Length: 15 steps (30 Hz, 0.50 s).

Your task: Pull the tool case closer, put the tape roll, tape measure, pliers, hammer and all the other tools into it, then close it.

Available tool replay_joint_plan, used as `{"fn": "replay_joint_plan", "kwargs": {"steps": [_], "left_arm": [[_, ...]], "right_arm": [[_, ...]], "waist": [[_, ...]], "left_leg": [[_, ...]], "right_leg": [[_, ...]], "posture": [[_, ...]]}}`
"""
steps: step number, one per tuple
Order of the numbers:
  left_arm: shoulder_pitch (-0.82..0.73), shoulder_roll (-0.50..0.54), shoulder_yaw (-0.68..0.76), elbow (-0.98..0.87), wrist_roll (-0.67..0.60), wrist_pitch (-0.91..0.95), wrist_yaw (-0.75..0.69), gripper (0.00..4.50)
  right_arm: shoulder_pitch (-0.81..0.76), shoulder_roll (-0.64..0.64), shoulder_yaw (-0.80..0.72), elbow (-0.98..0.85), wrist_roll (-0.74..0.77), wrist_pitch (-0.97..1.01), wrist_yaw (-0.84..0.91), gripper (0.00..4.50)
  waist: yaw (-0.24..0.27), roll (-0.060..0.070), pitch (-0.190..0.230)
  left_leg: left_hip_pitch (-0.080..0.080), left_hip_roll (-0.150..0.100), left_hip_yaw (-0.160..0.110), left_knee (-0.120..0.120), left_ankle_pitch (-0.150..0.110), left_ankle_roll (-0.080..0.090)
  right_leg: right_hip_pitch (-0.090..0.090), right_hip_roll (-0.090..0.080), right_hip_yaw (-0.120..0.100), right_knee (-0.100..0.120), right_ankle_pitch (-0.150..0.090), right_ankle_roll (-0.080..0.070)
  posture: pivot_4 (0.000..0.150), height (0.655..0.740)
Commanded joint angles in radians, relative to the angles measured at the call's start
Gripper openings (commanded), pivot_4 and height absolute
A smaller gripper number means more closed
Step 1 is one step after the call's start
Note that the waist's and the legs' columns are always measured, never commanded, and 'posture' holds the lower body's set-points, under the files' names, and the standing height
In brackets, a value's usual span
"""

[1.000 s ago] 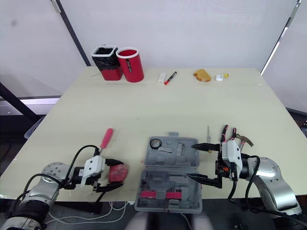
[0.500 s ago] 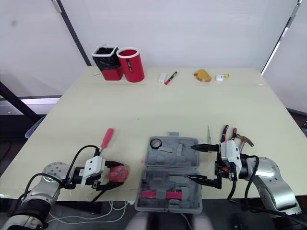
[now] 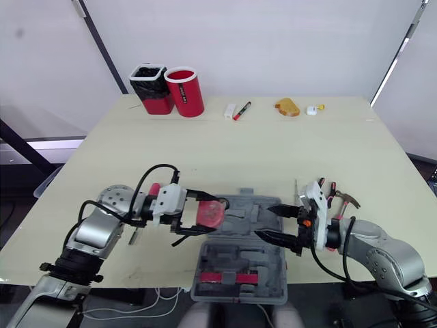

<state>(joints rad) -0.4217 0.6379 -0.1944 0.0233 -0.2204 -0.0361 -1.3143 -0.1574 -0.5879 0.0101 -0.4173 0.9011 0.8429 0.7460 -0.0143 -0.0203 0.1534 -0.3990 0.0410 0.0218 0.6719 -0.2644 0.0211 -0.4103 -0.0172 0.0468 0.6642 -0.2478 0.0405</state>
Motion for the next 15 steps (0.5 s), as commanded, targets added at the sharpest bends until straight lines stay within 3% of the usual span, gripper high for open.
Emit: {"fn": "replay_joint_plan", "kwargs": {"steps": [1,5,13,14,15], "left_arm": [[-0.031,-0.044,-0.026,-0.044,0.024,-0.020,0.051,3.02],[-0.043,-0.113,-0.066,-0.007,0.101,-0.129,0.115,3.02],[-0.065,-0.166,-0.097,0.036,0.124,-0.199,0.139,3.02],[-0.065,-0.166,-0.097,0.038,0.122,-0.204,0.138,3.02],[-0.064,-0.169,-0.097,0.038,0.118,-0.211,0.137,3.02]], "right_arm": [[-0.054,0.072,-0.047,-0.031,0.099,0.089,-0.162,4.50],[-0.085,0.151,-0.049,-0.035,0.245,0.215,-0.302,4.50],[-0.111,0.213,-0.068,0.004,0.415,0.320,-0.527,4.50],[-0.113,0.210,-0.067,0.005,0.420,0.324,-0.540,3.98],[-0.113,0.213,-0.072,0.013,0.431,0.324,-0.559,3.79]], "waist": [[0.000,0.000,0.000],[0.001,0.000,0.000],[0.000,0.000,0.000],[0.000,0.000,0.000],[0.000,0.000,0.000]], "left_leg": [[0.000,0.000,0.000,0.000,0.000,0.000],[-0.001,0.000,0.000,0.000,0.000,0.000],[-0.001,0.000,-0.001,0.000,0.000,0.000],[-0.001,0.000,-0.001,0.000,0.000,0.000],[-0.001,0.000,-0.001,0.000,0.000,0.000]], "right_leg": [[0.000,0.000,0.000,0.000,0.000,0.000],[0.000,0.000,0.001,-0.001,0.000,0.000],[0.000,0.000,0.000,-0.001,0.000,0.000],[0.000,0.000,0.000,-0.001,0.000,0.000],[0.000,-0.001,0.000,-0.001,0.000,0.000]], "posture": [[0.150,0.7400],[0.150,0.7400],[0.150,0.7400],[0.150,0.7400],[0.150,0.7400]]}}
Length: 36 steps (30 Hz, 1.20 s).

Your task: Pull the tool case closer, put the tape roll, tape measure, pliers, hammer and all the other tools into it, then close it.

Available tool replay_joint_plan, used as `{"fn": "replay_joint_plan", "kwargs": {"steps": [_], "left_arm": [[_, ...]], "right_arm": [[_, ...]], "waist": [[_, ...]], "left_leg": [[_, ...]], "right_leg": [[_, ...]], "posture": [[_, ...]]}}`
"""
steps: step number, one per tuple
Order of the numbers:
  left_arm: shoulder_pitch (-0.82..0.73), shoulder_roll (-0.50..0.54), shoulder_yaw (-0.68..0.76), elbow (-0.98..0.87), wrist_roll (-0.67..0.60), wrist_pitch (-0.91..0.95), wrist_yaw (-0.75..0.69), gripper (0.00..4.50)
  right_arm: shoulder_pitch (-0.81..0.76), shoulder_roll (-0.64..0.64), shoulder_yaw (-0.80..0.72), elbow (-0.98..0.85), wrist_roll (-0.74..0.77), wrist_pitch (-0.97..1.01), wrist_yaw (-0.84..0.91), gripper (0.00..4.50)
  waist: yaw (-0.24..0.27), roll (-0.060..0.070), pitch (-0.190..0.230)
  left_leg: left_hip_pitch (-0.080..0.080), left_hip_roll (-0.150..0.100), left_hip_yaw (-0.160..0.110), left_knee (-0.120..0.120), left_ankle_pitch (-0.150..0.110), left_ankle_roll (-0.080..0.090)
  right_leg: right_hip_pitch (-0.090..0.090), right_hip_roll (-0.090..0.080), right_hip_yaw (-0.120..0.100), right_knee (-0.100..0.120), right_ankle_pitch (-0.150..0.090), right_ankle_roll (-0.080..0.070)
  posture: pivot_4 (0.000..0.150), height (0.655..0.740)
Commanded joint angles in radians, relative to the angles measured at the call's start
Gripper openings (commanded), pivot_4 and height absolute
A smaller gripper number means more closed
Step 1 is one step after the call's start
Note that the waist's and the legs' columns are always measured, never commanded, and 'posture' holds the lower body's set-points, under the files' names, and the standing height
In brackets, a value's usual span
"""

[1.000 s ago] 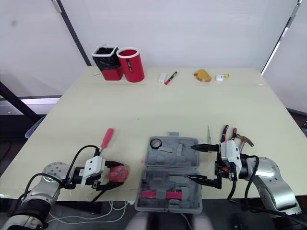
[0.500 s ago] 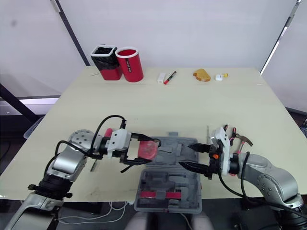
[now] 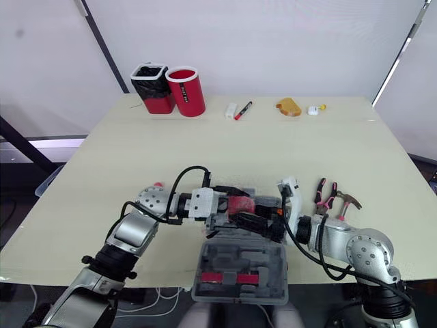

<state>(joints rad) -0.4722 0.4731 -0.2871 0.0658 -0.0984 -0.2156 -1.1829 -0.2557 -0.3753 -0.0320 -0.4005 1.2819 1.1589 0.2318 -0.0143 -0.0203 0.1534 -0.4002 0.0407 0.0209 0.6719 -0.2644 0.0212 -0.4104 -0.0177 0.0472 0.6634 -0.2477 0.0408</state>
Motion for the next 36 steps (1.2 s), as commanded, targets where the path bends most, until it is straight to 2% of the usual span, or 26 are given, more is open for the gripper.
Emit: {"fn": "replay_joint_plan", "kwargs": {"steps": [1,2,3,6,8,9,10,11,19,23,29,36], "left_arm": [[-0.013,-0.005,-0.004,-0.003,-0.007,-0.037,0.005,3.02],[-0.010,-0.004,-0.006,-0.006,-0.010,-0.039,0.001,3.02],[-0.008,-0.002,-0.007,-0.007,-0.012,-0.041,-0.002,3.02],[-0.004,-0.003,-0.007,-0.008,-0.024,-0.038,-0.009,3.02],[0.000,-0.006,-0.008,-0.007,-0.045,-0.041,-0.023,3.02],[0.003,-0.008,-0.005,-0.007,-0.049,-0.038,-0.019,3.82],[0.006,-0.008,-0.002,-0.007,-0.052,-0.033,-0.015,4.35],[0.010,-0.006,-0.002,-0.009,-0.058,-0.027,-0.020,4.45],[0.041,0.030,0.021,-0.044,-0.132,0.033,-0.074,4.50],[0.094,0.121,0.068,-0.115,-0.264,0.158,-0.165,4.50],[0.149,0.201,0.111,-0.187,-0.335,0.231,-0.206,4.50],[0.216,0.254,0.154,-0.265,-0.387,0.270,-0.232,4.50]], "right_arm": [[-0.015,0.002,-0.034,0.003,0.060,0.007,-0.059,3.24],[-0.018,0.003,-0.042,0.013,0.073,0.007,-0.072,2.76],[-0.020,0.004,-0.051,0.022,0.082,0.004,-0.091,2.54],[-0.016,-0.002,-0.051,0.023,0.112,0.008,-0.107,1.09],[-0.011,-0.006,-0.047,0.021,0.130,0.007,-0.120,0.54],[-0.005,-0.005,-0.046,0.020,0.138,0.004,-0.131,0.54],[0.000,-0.005,-0.045,0.019,0.145,0.002,-0.139,0.53],[0.006,-0.009,-0.045,0.017,0.149,0.001,-0.141,0.53],[0.037,-0.085,-0.085,0.022,0.170,-0.010,-0.121,0.53],[0.120,-0.250,-0.212,0.079,0.183,0.018,0.004,0.53],[0.205,-0.394,-0.235,0.186,0.067,0.010,0.202,0.53],[0.221,-0.434,-0.180,0.284,-0.102,-0.006,0.351,0.53]], "waist": [[0.000,0.000,0.000],[0.000,0.000,0.000],[0.000,0.000,0.000],[-0.001,0.000,0.000],[-0.001,0.000,0.000],[-0.001,0.000,0.000],[-0.001,0.000,0.000],[-0.001,0.000,0.000],[-0.001,0.000,0.000],[-0.001,0.000,0.000],[-0.001,0.000,0.000],[-0.002,0.000,0.000]], "left_leg": [[0.000,0.000,0.000,0.000,0.000,0.000],[0.000,0.000,0.000,0.000,0.000,0.000],[0.000,0.000,0.000,0.000,0.000,0.000],[0.000,0.000,0.000,0.000,0.000,0.000],[0.000,0.000,0.000,0.000,0.000,0.000],[0.000,0.000,0.000,0.000,0.000,0.000],[0.000,0.000,0.000,0.000,0.000,0.000],[0.000,0.000,0.000,0.000,0.000,0.000],[0.000,0.000,0.000,0.000,0.000,0.000],[-0.001,0.000,0.000,0.000,0.000,0.000],[0.000,0.000,0.000,-0.002,0.000,0.000],[0.001,0.001,0.001,-0.001,0.000,0.000]], "right_leg": [[0.000,0.000,0.000,0.000,0.000,0.000],[0.000,0.000,0.000,0.000,0.000,0.000],[0.000,0.000,0.000,0.000,0.000,0.000],[0.000,0.000,0.000,0.000,0.000,0.000],[0.000,0.000,0.000,0.000,0.000,0.000],[0.000,0.000,0.000,0.000,0.000,0.000],[0.000,0.000,0.000,0.000,0.000,0.000],[0.000,0.000,0.000,0.000,0.000,0.000],[0.000,0.000,0.000,-0.001,0.000,0.000],[0.000,0.000,0.000,-0.001,0.000,0.000],[0.000,0.000,0.000,-0.002,0.000,0.000],[0.000,0.001,0.001,-0.002,-0.001,0.000]], "posture": [[0.150,0.7400],[0.150,0.7400],[0.150,0.7400],[0.150,0.7400],[0.150,0.7400],[0.150,0.7400],[0.150,0.7400],[0.150,0.7400],[0.150,0.7400],[0.150,0.7400],[0.150,0.7400],[0.150,0.7400]]}}
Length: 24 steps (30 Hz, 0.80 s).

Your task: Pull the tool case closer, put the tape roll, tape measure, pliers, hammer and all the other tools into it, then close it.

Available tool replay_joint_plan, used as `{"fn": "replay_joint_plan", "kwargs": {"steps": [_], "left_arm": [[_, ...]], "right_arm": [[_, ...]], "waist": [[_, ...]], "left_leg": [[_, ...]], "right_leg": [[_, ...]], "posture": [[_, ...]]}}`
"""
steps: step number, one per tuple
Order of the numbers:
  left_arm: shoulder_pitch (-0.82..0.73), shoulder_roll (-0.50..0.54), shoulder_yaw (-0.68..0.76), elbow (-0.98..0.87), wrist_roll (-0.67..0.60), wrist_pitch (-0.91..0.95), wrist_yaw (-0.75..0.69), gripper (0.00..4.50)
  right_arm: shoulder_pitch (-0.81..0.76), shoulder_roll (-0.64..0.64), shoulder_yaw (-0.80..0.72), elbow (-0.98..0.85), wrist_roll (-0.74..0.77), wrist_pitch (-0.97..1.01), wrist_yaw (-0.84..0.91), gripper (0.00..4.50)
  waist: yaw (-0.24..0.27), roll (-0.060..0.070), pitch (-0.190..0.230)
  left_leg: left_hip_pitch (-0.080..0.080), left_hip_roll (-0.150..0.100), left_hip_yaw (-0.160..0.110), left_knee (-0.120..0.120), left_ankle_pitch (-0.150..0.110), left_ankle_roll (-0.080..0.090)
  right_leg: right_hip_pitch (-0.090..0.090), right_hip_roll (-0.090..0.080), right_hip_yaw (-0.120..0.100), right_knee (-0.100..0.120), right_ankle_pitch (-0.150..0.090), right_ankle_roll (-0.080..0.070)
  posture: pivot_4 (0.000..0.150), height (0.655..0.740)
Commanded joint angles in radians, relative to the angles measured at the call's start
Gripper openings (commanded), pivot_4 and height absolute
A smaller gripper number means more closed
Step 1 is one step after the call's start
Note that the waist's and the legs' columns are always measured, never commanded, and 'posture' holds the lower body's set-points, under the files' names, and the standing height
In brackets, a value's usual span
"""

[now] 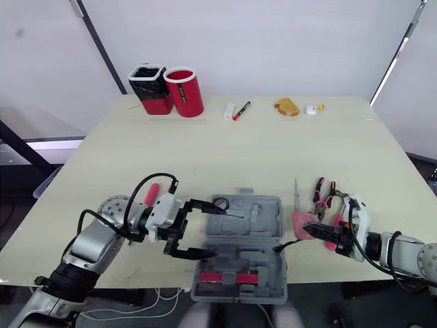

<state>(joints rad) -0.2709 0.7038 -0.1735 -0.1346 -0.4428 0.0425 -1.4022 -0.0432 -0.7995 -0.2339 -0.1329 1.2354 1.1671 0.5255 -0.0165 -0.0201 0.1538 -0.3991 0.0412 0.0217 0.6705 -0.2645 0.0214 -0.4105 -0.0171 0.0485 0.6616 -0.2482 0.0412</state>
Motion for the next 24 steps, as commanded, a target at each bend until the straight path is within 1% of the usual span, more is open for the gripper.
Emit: {"fn": "replay_joint_plan", "kwargs": {"steps": [1,7,12,16,17,18,19,24], "left_arm": [[0.024,0.031,0.048,-0.077,-0.048,0.016,-0.013,4.50],[0.063,0.062,0.074,-0.127,-0.070,0.039,-0.017,4.50],[0.077,0.070,0.079,-0.146,-0.074,0.045,-0.014,4.50],[0.082,0.070,0.078,-0.150,-0.079,0.054,-0.016,4.50],[0.083,0.069,0.077,-0.149,-0.078,0.054,-0.016,4.50],[0.085,0.068,0.075,-0.146,-0.076,0.053,-0.017,4.50],[0.086,0.067,0.074,-0.145,-0.076,0.053,-0.018,4.50],[0.094,0.072,0.080,-0.144,-0.078,0.053,-0.023,4.50]], "right_arm": [[0.010,-0.003,0.034,0.027,-0.077,-0.016,0.068,0.53],[0.019,0.036,0.089,0.062,-0.182,-0.031,0.119,0.53],[0.014,0.086,0.090,0.069,-0.210,-0.010,0.110,0.53],[0.025,0.104,0.069,0.046,-0.213,0.024,0.096,0.53],[0.033,0.103,0.061,0.039,-0.221,0.018,0.094,1.53],[0.038,0.103,0.032,0.035,-0.210,0.019,0.087,1.93],[0.046,0.093,0.015,0.026,-0.207,0.018,0.096,2.10],[0.100,0.047,-0.053,-0.060,-0.197,0.017,0.117,4.41]], "waist": [[0.001,0.000,0.000],[0.003,0.000,0.000],[0.003,0.000,0.000],[0.003,0.000,0.000],[0.003,0.000,0.000],[0.003,0.000,0.000],[0.003,0.000,0.000],[0.003,0.001,0.001]], "left_leg": [[0.000,0.000,0.000,0.000,0.000,0.000],[0.000,0.000,0.000,0.000,0.000,0.000],[0.000,0.000,0.000,0.000,0.000,0.000],[0.000,0.000,0.000,0.000,0.000,0.000],[0.000,0.000,0.000,0.000,0.000,0.000],[0.000,0.000,0.000,0.000,0.000,0.000],[0.000,0.000,0.000,0.000,0.000,0.000],[0.000,0.000,0.000,0.000,0.000,0.000]], "right_leg": [[0.000,0.000,0.000,0.000,0.000,0.000],[0.000,0.000,0.000,0.000,0.000,0.000],[0.000,0.000,0.000,0.000,-0.002,0.002],[0.000,0.000,0.000,0.000,0.000,0.001],[0.000,0.000,0.000,0.000,0.000,0.001],[0.000,0.000,0.000,0.000,-0.001,0.001],[0.000,0.000,0.000,0.000,-0.001,0.001],[0.000,0.000,0.000,0.000,-0.001,0.002]], "posture": [[0.150,0.7400],[0.150,0.7400],[0.150,0.7400],[0.150,0.7400],[0.150,0.7400],[0.150,0.7400],[0.150,0.7400],[0.150,0.7400]]}}
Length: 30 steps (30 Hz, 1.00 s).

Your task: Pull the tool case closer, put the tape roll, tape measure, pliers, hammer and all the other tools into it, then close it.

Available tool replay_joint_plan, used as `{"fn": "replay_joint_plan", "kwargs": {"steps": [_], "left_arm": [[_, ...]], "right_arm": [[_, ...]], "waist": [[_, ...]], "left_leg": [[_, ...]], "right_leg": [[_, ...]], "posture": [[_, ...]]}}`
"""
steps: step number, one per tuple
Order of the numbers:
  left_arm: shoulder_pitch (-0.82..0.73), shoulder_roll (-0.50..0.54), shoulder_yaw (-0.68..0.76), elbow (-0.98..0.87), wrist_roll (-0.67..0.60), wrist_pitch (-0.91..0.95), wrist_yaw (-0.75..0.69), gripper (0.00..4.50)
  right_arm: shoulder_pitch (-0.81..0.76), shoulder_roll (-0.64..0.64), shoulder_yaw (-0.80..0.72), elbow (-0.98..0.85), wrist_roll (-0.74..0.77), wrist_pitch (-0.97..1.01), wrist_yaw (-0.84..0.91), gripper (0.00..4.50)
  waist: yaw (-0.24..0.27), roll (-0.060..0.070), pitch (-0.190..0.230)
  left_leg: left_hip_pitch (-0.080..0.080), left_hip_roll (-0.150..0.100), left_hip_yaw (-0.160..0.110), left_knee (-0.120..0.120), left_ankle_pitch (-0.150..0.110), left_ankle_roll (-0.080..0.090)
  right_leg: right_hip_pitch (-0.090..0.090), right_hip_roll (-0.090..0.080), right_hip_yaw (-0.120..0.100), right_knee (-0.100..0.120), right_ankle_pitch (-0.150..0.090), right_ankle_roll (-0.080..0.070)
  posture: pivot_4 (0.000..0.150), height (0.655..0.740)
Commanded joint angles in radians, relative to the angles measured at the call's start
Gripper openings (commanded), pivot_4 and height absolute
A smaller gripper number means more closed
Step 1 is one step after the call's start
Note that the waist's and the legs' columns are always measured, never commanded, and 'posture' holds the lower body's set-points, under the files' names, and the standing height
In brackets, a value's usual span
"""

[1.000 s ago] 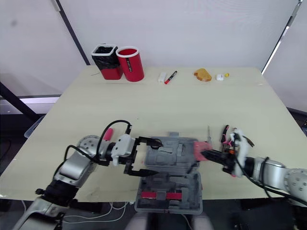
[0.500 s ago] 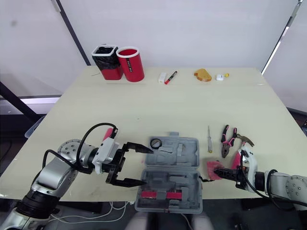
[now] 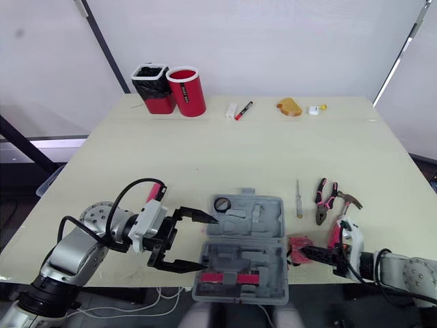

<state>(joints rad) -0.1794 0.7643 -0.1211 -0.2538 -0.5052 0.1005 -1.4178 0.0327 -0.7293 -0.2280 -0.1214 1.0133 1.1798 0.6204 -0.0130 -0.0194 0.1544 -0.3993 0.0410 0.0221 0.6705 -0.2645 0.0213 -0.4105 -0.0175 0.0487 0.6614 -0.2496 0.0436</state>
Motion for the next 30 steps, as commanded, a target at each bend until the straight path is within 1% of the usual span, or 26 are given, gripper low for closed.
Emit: {"fn": "replay_joint_plan", "kwargs": {"steps": [1,3,5,7,8,10,12,14,16,20,24,27,30], "left_arm": [[0.003,0.013,0.028,-0.025,-0.016,-0.005,-0.008,4.50],[0.004,0.014,0.030,-0.026,-0.019,-0.003,-0.008,4.50],[0.001,0.015,0.033,-0.026,-0.025,0.001,-0.009,4.50],[-0.003,0.017,0.036,-0.022,-0.028,0.002,-0.011,4.50],[-0.005,0.018,0.036,-0.019,-0.028,0.000,-0.013,4.50],[-0.008,0.021,0.038,-0.009,-0.025,-0.005,-0.018,4.50],[-0.013,0.028,0.036,0.000,-0.013,-0.007,-0.021,4.50],[-0.019,0.031,0.035,0.002,-0.015,-0.003,-0.026,4.50],[-0.025,0.029,0.037,0.001,-0.021,0.003,-0.024,4.50],[-0.030,0.026,0.036,-0.003,-0.019,0.005,-0.018,4.50],[-0.005,0.041,0.053,-0.035,-0.027,0.010,-0.012,4.50],[0.017,0.055,0.075,-0.061,-0.038,0.022,-0.005,4.50],[0.028,0.060,0.087,-0.077,-0.045,0.032,0.000,4.50]], "right_arm": [[0.034,-0.029,-0.078,-0.089,0.028,-0.001,0.024,4.47],[0.057,-0.050,-0.099,-0.129,0.018,-0.026,0.049,4.47],[0.080,-0.074,-0.104,-0.172,-0.022,-0.096,0.104,4.47],[0.110,-0.102,-0.084,-0.202,-0.100,-0.216,0.183,4.47],[0.120,-0.117,-0.072,-0.203,-0.130,-0.252,0.213,4.47],[0.132,-0.138,-0.027,-0.195,-0.229,-0.385,0.286,4.47],[0.122,-0.130,0.021,-0.170,-0.333,-0.575,0.378,4.47],[0.108,-0.133,0.077,-0.124,-0.448,-0.739,0.429,4.47],[0.085,-0.121,0.124,-0.068,-0.529,-0.892,0.489,4.47],[0.033,-0.096,0.186,0.030,-0.604,-1.077,0.588,4.47],[-0.070,-0.065,0.285,0.228,-0.738,-1.343,0.679,4.47],[-0.128,-0.052,0.330,0.349,-0.797,-1.433,0.709,4.47],[-0.166,-0.043,0.348,0.419,-0.819,-1.484,0.720,4.47]], "waist": [[-0.001,0.000,0.000],[-0.001,0.000,0.000],[-0.001,0.000,0.000],[0.000,0.000,0.000],[0.000,0.000,0.000],[0.000,0.000,0.000],[-0.001,0.000,0.000],[-0.001,0.000,0.000],[0.000,0.000,0.001],[0.000,0.000,0.001],[-0.001,0.000,0.001],[0.000,0.000,0.002],[0.002,0.001,0.002]], "left_leg": [[0.000,0.000,0.000,0.000,0.000,0.000],[0.000,0.000,0.000,0.000,0.000,0.000],[0.000,0.000,0.000,0.000,0.000,0.000],[0.000,0.000,0.000,0.000,0.000,0.000],[0.000,0.000,0.000,0.000,0.000,0.000],[0.000,0.000,0.000,0.000,0.000,0.000],[0.000,0.000,0.000,0.000,0.000,0.000],[0.001,0.000,0.000,0.000,0.000,0.000],[0.001,0.000,0.001,0.000,0.000,0.000],[0.001,0.000,0.001,0.000,0.000,0.000],[0.001,0.000,0.001,0.001,0.000,0.000],[0.002,0.000,0.002,0.001,0.000,0.000],[0.001,0.000,0.003,0.000,0.000,0.000]], "right_leg": [[0.000,0.000,0.000,0.000,0.000,0.000],[0.000,0.000,0.000,0.000,0.000,0.000],[0.000,0.000,0.000,0.000,-0.001,0.001],[0.000,0.000,0.000,0.000,-0.001,0.001],[0.000,0.000,0.000,0.000,-0.001,0.001],[0.000,0.000,0.000,0.000,-0.001,0.001],[0.000,0.000,0.000,0.000,-0.001,0.001],[0.000,0.000,0.000,0.000,-0.001,0.002],[0.000,0.000,-0.001,0.000,-0.001,0.001],[0.000,0.000,0.000,0.000,-0.001,0.001],[0.000,0.000,0.000,0.000,0.001,-0.001],[0.000,0.000,0.000,0.001,0.001,-0.002],[0.000,0.000,0.000,0.001,0.001,-0.003]], "posture": [[0.150,0.7400],[0.150,0.7400],[0.150,0.7400],[0.150,0.7400],[0.150,0.7400],[0.150,0.7400],[0.150,0.7400],[0.150,0.7400],[0.150,0.7400],[0.150,0.7400],[0.150,0.7400],[0.150,0.7400],[0.150,0.7400]]}}
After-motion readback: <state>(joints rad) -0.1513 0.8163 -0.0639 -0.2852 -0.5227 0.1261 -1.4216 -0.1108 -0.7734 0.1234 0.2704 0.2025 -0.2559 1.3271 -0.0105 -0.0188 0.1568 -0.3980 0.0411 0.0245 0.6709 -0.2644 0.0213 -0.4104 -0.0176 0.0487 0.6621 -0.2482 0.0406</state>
